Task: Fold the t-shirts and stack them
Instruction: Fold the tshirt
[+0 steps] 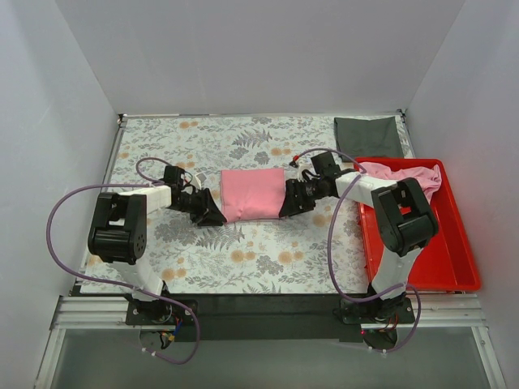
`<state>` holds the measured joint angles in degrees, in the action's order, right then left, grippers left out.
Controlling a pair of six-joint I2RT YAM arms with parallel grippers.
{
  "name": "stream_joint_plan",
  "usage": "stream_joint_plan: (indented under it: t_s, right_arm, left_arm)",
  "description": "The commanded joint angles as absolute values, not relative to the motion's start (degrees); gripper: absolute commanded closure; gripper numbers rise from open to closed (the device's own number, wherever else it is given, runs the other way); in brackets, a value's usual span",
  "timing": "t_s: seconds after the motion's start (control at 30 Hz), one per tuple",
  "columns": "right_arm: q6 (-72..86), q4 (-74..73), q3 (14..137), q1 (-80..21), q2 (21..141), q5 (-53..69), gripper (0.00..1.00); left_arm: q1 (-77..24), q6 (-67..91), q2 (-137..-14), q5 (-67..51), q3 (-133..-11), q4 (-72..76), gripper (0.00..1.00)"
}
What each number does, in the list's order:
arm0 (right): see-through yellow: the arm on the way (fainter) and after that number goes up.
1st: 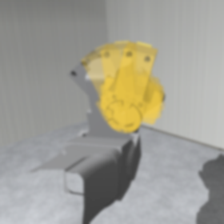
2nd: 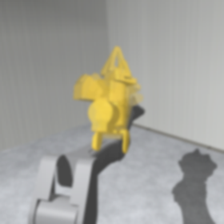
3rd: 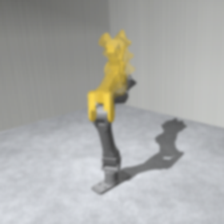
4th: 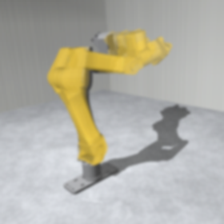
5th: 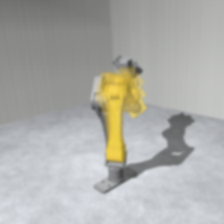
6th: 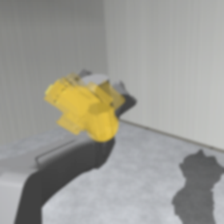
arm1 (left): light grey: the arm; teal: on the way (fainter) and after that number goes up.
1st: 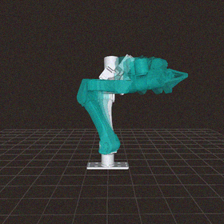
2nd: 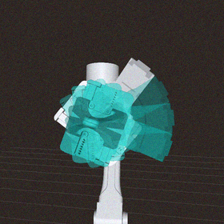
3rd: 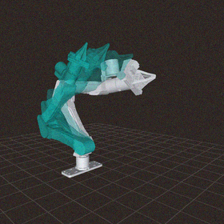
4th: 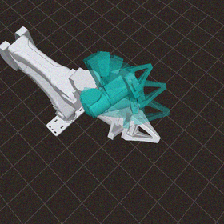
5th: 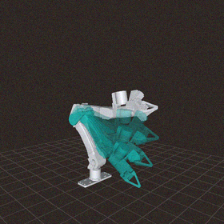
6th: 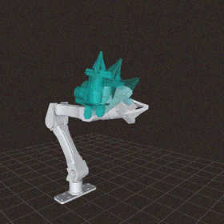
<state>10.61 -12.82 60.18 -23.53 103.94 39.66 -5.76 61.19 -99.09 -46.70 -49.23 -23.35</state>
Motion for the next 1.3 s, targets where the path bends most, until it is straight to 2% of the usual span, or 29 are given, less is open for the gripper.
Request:
stream_joint_plan:
  t_s: [0.0, 0.17, 0.5, 0.77, 0.87, 1.0, 1.27]
  right_arm:
    - [12.0, -10.4, 60.6, -23.8, 104.9, 41.8, 0.41]
    - [11.8, -10.1, 61.4, -23.7, 106.7, 41.3, 0.44]
    - [12.0, -9.4, 62.2, -23.8, 108.2, 41.3, 0.62]
    - [12.0, -8.8, 61.4, -23.8, 108.0, 41.3, 0.72]
    - [12.1, -8.4, 61.3, -23.8, 108.2, 41.4, 0.8]
    - [12.6, -8.2, 61.4, -23.7, 108.3, 41.8, 0.97]
    - [13.0, -7.9, 60.6, -23.7, 107.2, 40.3, 0.99]
  left_arm:
    - [-6.0, 61.1, -99.2, -45.1, -49.2, -22.3, 0.72]
    - [-6.2, 61.8, -99.7, -46.0, -49.7, -20.6, 0.73]
    - [-7.2, 62.9, -101.8, -46.2, -49.8, -18.6, 0.74]
    - [-7.7, 63.8, -102.6, -45.2, -49.9, -17.1, 0.75]
    - [-7.8, 64.2, -102.4, -45.4, -49.8, -16.5, 0.77]
    - [-7.9, 65.0, -102.0, -45.8, -49.6, -15.8, 0.83]
    - [-7.9, 62.2, -100.1, -44.3, -49.7, -19.0, 0.93]
